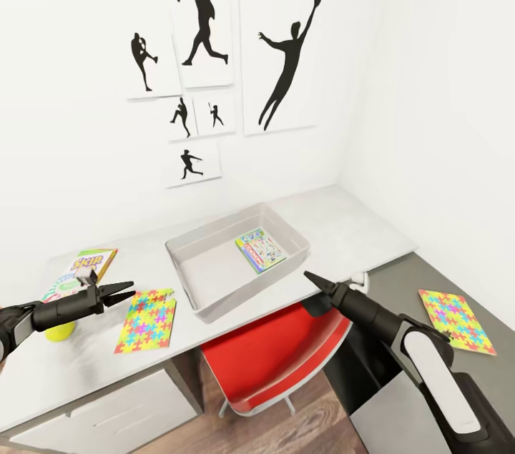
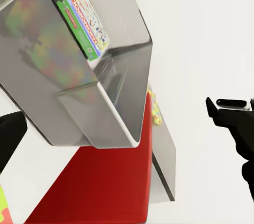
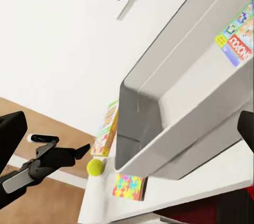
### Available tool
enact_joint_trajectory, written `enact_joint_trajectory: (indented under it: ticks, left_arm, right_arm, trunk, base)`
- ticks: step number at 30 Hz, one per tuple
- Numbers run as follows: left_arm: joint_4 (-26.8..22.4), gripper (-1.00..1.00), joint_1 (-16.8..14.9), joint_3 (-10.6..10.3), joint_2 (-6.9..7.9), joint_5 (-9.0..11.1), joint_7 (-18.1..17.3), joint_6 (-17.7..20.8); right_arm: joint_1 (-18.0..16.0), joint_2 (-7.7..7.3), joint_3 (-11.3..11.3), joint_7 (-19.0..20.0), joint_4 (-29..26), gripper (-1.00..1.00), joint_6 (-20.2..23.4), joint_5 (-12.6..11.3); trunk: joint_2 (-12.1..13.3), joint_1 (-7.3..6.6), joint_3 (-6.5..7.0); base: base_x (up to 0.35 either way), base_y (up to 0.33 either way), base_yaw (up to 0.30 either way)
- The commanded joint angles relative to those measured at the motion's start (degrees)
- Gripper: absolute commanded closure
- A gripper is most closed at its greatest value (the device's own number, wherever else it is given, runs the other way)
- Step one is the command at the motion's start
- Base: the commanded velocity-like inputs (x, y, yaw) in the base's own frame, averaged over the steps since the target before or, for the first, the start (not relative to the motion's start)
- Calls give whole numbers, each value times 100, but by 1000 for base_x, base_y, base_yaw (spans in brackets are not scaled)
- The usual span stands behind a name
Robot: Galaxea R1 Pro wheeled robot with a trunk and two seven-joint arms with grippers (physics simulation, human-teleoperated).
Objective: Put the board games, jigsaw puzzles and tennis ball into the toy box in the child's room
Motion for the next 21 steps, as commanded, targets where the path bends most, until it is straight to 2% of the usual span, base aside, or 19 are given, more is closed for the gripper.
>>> enact_joint_trajectory:
  ticks: [1, 5, 8, 21]
  left_arm:
    - [1, -100, -5, 36, 0, -42, -23, 60]
    - [1, -100, -5, 36, 0, -43, -23, 64]
    - [1, -100, -5, 31, 1, -42, -23, 62]
    - [1, -100, -5, 36, 1, -43, -23, 60]
  right_arm:
    - [-5, -4, -1, 15, 1, -100, 12, 43]
    - [-4, 1, -16, 189, 1, -100, -11, 345]
    - [-5, 6, -19, 370, 0, -100, -21, 425]
    - [-4, -4, -30, 557, -1, -100, -50, 480]
  trunk:
    - [-11, 4, -1]
    - [-11, 4, 37]
    - [-11, 4, 65]
    - [-11, 4, 189]
  base:
    - [0, 0, 0]
    - [0, 0, 0]
    - [0, 0, 0]
    - [-25, 0, 36]
